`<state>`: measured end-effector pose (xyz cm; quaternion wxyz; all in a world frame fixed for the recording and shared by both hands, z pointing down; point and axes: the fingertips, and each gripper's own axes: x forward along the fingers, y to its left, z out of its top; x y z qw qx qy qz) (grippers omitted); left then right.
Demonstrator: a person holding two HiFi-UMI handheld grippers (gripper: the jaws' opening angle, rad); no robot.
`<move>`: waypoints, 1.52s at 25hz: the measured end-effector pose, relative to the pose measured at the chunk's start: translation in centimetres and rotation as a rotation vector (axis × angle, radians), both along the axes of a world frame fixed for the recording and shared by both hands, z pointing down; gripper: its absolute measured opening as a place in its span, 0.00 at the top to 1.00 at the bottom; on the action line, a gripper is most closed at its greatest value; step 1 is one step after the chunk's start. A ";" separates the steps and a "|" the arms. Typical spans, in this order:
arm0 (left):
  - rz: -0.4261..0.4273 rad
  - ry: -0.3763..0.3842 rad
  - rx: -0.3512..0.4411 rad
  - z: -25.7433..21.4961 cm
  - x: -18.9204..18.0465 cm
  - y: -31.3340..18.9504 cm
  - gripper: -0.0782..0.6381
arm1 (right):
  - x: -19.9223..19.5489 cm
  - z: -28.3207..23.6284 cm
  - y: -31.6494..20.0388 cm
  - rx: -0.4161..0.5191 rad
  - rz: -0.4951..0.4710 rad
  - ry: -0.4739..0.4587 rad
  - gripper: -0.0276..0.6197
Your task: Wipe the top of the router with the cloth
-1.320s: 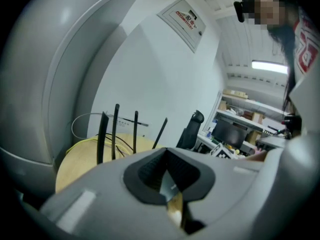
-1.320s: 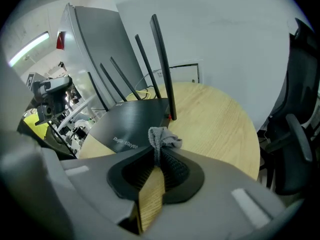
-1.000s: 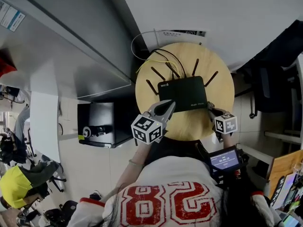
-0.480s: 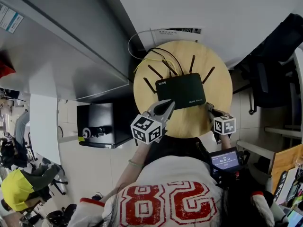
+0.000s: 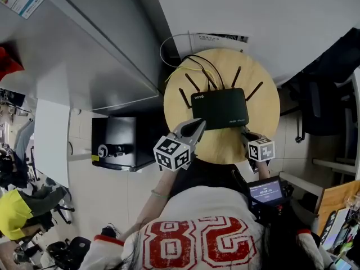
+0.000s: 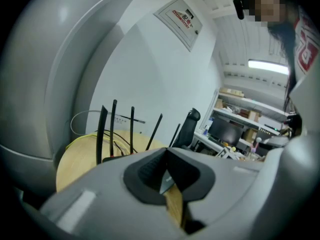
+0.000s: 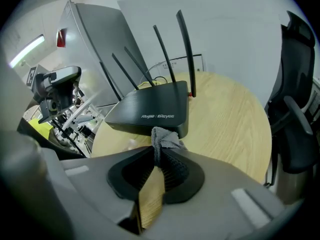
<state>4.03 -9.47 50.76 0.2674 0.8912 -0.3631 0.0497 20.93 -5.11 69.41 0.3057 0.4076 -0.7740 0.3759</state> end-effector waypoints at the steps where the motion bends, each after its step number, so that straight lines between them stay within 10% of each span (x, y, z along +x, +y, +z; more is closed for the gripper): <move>1: -0.004 0.001 0.000 0.0 -0.2 0.1 0.89 | -0.4 0.0 0.1 -0.001 -0.011 -0.003 0.90; 38: -0.202 -0.006 0.005 0.0 -8.0 1.0 0.89 | -17.7 -1.1 2.2 -0.028 -0.476 -0.124 0.90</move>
